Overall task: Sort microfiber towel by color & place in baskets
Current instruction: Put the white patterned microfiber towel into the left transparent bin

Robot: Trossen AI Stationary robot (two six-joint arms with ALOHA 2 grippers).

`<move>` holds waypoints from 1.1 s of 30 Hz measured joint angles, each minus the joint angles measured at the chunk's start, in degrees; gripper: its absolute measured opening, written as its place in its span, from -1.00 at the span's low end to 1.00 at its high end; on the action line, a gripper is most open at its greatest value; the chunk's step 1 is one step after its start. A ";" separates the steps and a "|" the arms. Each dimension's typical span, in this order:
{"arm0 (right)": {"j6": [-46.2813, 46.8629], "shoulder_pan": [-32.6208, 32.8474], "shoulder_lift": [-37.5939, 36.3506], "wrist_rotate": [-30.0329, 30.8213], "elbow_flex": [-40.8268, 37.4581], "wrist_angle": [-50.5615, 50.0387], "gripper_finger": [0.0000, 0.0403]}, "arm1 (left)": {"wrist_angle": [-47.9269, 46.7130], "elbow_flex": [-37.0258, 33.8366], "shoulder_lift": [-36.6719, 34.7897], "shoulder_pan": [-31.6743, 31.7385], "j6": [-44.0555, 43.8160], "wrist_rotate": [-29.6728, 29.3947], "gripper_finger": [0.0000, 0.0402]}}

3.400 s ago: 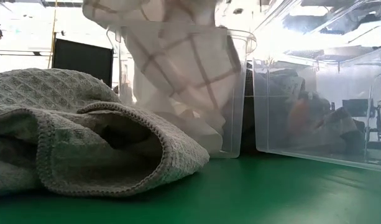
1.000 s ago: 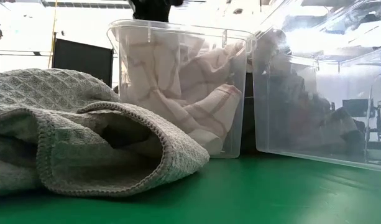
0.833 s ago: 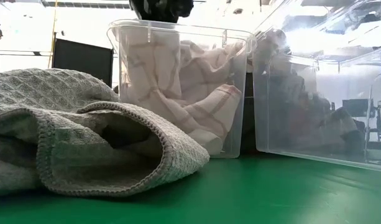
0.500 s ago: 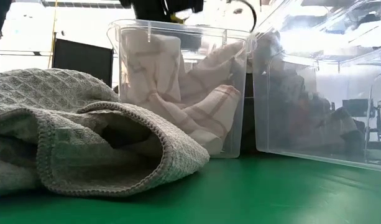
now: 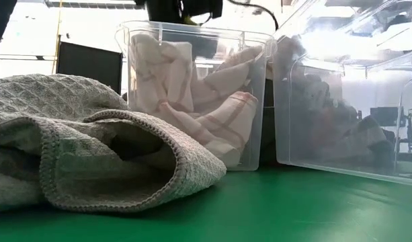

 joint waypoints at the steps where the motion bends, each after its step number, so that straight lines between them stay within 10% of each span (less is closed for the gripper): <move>1: 0.18 0.00 0.00 -0.02 0.00 0.08 0.31 | -1.32 1.63 -0.07 -0.07 0.72 0.03 -0.08; 13: 0.61 -0.01 0.00 0.00 0.00 0.11 0.31 | -9.67 18.11 -0.22 -2.94 15.86 -8.06 0.03; 33: 7.97 7.39 -3.42 9.38 0.02 -4.22 0.31 | 9.06 18.46 9.32 -4.32 36.27 -6.38 0.02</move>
